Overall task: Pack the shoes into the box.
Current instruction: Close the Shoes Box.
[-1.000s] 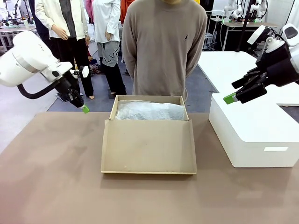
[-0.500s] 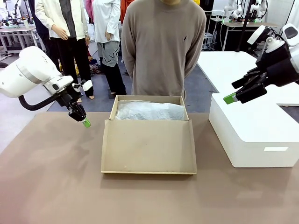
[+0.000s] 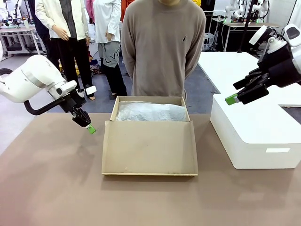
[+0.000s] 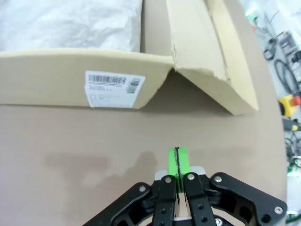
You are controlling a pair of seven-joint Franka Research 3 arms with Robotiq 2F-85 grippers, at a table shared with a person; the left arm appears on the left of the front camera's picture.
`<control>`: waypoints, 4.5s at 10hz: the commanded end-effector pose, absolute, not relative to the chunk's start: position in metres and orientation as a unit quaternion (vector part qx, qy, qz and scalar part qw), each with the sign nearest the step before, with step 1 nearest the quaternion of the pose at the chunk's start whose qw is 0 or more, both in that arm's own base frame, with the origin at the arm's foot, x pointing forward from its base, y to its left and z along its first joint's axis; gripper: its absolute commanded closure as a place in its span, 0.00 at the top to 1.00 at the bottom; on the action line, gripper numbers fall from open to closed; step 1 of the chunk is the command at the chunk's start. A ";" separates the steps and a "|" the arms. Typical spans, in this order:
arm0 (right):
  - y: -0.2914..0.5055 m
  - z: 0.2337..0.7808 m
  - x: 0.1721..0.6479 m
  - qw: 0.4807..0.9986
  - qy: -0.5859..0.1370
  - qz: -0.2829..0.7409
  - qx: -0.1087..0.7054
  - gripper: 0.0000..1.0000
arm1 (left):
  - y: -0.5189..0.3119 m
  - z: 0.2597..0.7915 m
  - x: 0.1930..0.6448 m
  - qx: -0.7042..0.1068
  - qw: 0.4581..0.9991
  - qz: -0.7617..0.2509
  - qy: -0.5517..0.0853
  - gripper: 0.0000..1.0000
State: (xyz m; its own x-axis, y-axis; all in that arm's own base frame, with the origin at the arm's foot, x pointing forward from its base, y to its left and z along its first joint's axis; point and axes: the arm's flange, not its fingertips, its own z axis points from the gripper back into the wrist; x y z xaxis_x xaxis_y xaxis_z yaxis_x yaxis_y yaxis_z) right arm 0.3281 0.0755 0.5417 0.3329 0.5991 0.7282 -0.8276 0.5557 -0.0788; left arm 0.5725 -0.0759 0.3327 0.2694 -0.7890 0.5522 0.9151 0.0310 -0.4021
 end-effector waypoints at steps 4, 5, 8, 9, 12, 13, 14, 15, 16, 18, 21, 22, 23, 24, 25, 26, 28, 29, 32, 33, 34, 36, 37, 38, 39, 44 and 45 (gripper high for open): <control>0.075 0.541 0.329 0.799 -0.371 0.445 0.162 1.00 | -0.094 0.320 0.569 -0.384 0.715 -0.577 -0.094 0.00; 0.075 0.541 0.329 0.799 -0.371 0.445 0.162 1.00 | -0.097 0.318 0.570 -0.386 0.713 -0.578 -0.094 0.00; 0.075 0.541 0.329 0.799 -0.371 0.445 0.162 1.00 | -0.107 0.307 0.568 -0.395 0.706 -0.582 -0.077 0.00; 0.075 0.541 0.329 0.799 -0.371 0.445 0.162 1.00 | -0.109 0.304 0.567 -0.399 0.705 -0.582 -0.067 0.00; 0.075 0.541 0.329 0.799 -0.371 0.445 0.162 1.00 | -0.112 0.298 0.566 -0.411 0.698 -0.583 -0.061 0.00; 0.075 0.541 0.329 0.799 -0.371 0.445 0.162 1.00 | -0.113 0.297 0.566 -0.425 0.692 -0.581 -0.055 0.00; 0.075 0.541 0.329 0.799 -0.371 0.445 0.162 1.00 | -0.114 0.294 0.565 -0.436 0.688 -0.578 -0.051 0.00; 0.075 0.541 0.329 0.799 -0.371 0.445 0.162 1.00 | -0.117 0.292 0.564 -0.437 0.687 -0.578 -0.051 0.00; 0.075 0.541 0.329 0.799 -0.371 0.445 0.162 1.00 | -0.118 0.291 0.563 -0.437 0.687 -0.578 -0.055 0.00; 0.075 0.541 0.329 0.799 -0.371 0.445 0.162 1.00 | -0.121 0.289 0.563 -0.443 0.682 -0.579 -0.057 0.00; 0.075 0.541 0.329 0.799 -0.371 0.445 0.162 1.00 | -0.125 0.288 0.561 -0.456 0.679 -0.572 -0.064 0.00; 0.075 0.541 0.329 0.799 -0.371 0.445 0.162 1.00 | -0.126 0.286 0.561 -0.459 0.678 -0.571 -0.064 0.00; 0.075 0.541 0.329 0.799 -0.371 0.445 0.162 1.00 | -0.128 0.285 0.560 -0.462 0.676 -0.570 -0.065 0.00; 0.075 0.541 0.329 0.799 -0.371 0.445 0.162 1.00 | -0.131 0.283 0.559 -0.470 0.672 -0.570 -0.059 0.00; 0.075 0.541 0.329 0.799 -0.371 0.445 0.162 1.00 | -0.132 0.282 0.559 -0.480 0.666 -0.568 -0.053 0.00; 0.075 0.541 0.329 0.799 -0.371 0.445 0.162 1.00 | -0.131 0.282 0.558 -0.489 0.664 -0.563 -0.048 0.00; 0.075 0.541 0.329 0.799 -0.371 0.445 0.162 1.00 | -0.132 0.284 0.557 -0.510 0.653 -0.559 -0.042 0.00; 0.075 0.541 0.329 0.799 -0.371 0.445 0.162 1.00 | -0.132 0.285 0.557 -0.519 0.654 -0.549 -0.032 0.00; 0.075 0.541 0.329 0.799 -0.371 0.445 0.162 1.00 | -0.133 0.286 0.555 -0.556 0.630 -0.541 -0.031 0.00; 0.075 0.541 0.329 0.799 -0.371 0.445 0.162 1.00 | -0.133 0.287 0.555 -0.567 0.626 -0.534 -0.035 0.00; 0.075 0.541 0.329 0.799 -0.371 0.445 0.162 1.00 | -0.132 0.289 0.556 -0.574 0.625 -0.527 -0.039 0.00; 0.075 0.541 0.329 0.799 -0.371 0.445 0.162 1.00 | -0.131 0.293 0.555 -0.587 0.624 -0.514 -0.041 0.00; 0.075 0.541 0.329 0.799 -0.371 0.445 0.162 1.00 | -0.129 0.296 0.554 -0.599 0.626 -0.497 -0.045 0.00; 0.075 0.541 0.329 0.799 -0.371 0.445 0.162 1.00 | -0.127 0.297 0.554 -0.614 0.625 -0.480 -0.049 0.00; 0.075 0.541 0.329 0.799 -0.371 0.445 0.162 1.00 | -0.125 0.299 0.554 -0.626 0.622 -0.466 -0.057 0.00; 0.075 0.541 0.329 0.799 -0.371 0.445 0.162 1.00 | -0.123 0.317 0.550 -0.632 0.630 -0.429 -0.138 0.00; 0.075 0.541 0.329 0.799 -0.371 0.445 0.162 1.00 | -0.123 0.321 0.549 -0.627 0.633 -0.426 -0.156 0.00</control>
